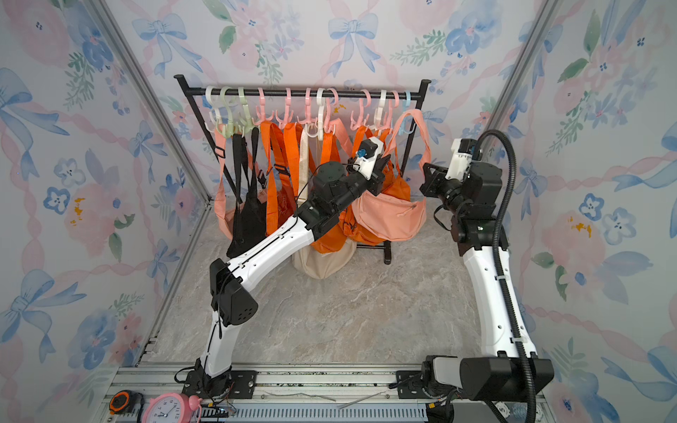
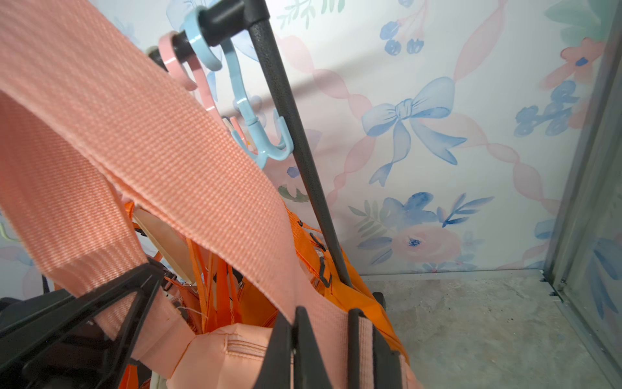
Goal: Take the bag off the hook
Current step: Pick up the bag from the hook, then place the bag at the center of the board.
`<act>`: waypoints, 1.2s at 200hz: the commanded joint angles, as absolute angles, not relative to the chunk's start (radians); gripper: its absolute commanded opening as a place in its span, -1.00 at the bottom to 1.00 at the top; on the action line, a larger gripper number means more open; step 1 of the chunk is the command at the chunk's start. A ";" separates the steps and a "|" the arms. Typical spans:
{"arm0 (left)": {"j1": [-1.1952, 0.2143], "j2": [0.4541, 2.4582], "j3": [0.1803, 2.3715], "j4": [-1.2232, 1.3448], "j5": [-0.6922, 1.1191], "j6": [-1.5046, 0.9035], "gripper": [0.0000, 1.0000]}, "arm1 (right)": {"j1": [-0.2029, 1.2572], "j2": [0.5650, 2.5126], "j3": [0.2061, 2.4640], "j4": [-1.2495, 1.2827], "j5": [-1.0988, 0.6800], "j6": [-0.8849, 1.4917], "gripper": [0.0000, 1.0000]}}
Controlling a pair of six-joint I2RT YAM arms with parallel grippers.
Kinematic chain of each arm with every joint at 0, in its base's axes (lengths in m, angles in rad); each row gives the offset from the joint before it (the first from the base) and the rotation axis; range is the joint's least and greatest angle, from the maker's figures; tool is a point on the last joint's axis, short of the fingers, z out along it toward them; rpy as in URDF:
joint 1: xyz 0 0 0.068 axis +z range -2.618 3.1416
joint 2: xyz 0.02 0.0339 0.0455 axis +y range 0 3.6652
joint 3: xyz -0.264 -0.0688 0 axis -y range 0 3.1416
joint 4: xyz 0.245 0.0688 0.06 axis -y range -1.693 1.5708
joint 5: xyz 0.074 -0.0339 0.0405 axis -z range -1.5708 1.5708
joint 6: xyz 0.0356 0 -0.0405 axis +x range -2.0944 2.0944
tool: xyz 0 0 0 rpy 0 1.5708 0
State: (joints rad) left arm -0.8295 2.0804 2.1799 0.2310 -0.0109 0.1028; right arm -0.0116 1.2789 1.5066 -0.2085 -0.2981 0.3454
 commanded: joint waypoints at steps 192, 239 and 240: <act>-1.231 1.554 1.125 0.690 -0.205 0.069 -1.00 | 0.006 0.341 1.045 -0.715 0.161 0.477 -1.00; -1.313 1.571 1.033 0.747 -0.254 -0.012 -1.00 | 0.015 0.218 1.003 -0.824 0.244 0.485 -1.00; -1.313 1.572 1.030 0.748 -0.254 -0.014 -1.00 | 0.016 0.217 1.001 -0.825 0.246 0.485 -1.00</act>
